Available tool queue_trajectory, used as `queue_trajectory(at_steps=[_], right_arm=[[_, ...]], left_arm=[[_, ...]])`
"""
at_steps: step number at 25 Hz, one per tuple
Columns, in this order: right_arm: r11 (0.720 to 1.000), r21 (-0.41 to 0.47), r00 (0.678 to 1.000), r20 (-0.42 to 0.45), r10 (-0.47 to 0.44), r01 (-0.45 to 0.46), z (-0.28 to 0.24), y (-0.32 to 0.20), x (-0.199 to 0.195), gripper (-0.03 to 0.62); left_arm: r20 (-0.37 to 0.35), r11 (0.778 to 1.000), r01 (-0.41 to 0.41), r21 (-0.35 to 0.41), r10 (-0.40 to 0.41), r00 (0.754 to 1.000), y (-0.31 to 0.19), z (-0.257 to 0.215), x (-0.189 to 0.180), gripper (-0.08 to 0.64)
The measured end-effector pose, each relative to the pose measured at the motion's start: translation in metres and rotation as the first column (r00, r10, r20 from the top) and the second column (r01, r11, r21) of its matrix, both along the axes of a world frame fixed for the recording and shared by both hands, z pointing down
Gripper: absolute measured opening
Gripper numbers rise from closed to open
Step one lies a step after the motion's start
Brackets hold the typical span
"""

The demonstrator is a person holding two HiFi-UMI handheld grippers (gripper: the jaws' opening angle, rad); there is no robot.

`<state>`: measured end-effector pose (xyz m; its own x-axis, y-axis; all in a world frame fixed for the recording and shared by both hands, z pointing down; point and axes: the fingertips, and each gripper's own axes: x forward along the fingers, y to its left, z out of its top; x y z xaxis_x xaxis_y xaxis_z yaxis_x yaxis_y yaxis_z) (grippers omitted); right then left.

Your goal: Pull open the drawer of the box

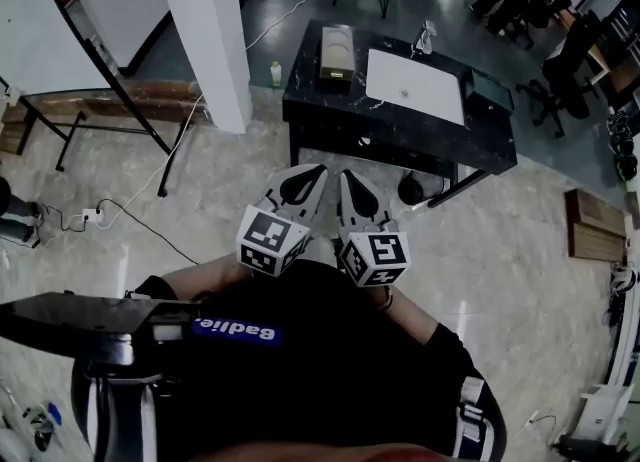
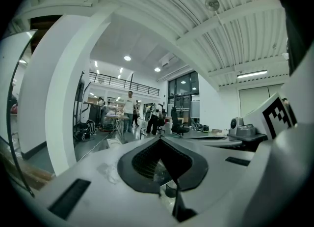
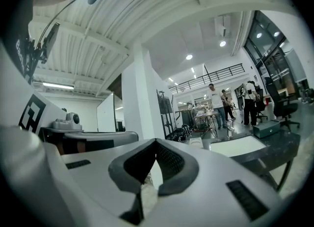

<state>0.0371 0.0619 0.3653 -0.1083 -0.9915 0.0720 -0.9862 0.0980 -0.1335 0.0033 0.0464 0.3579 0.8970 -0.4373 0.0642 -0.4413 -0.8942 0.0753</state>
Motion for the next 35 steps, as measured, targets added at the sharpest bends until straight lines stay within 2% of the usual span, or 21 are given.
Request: queue_trajectory(at_steps=[12,21,28,35], right_arm=[[0.998,-0.009,0.997,0.032,-0.065,0.066,0.014,0.022,0.053,-0.002],[0.994,-0.014,0.993,0.051,-0.107,0.108,0.021,0.025,0.064,-0.002],[0.994,-0.032,0.994,0.032,-0.103,0.104,0.027,0.001,0.070,-0.002],[0.996,-0.051,0.998,0.012,-0.067,0.068,0.026,-0.056,0.076,-0.002]], left_arm=[[0.021,0.995,0.099,-0.008,-0.098,0.995,0.023,0.013,0.045,-0.005],[0.037,0.988,0.152,0.000,-0.152,0.988,0.027,0.016,0.056,-0.005],[0.023,0.988,0.154,-0.018,-0.154,0.988,0.001,0.022,0.059,-0.005],[-0.003,0.992,0.123,-0.029,-0.123,0.992,-0.062,0.019,0.065,-0.005]])
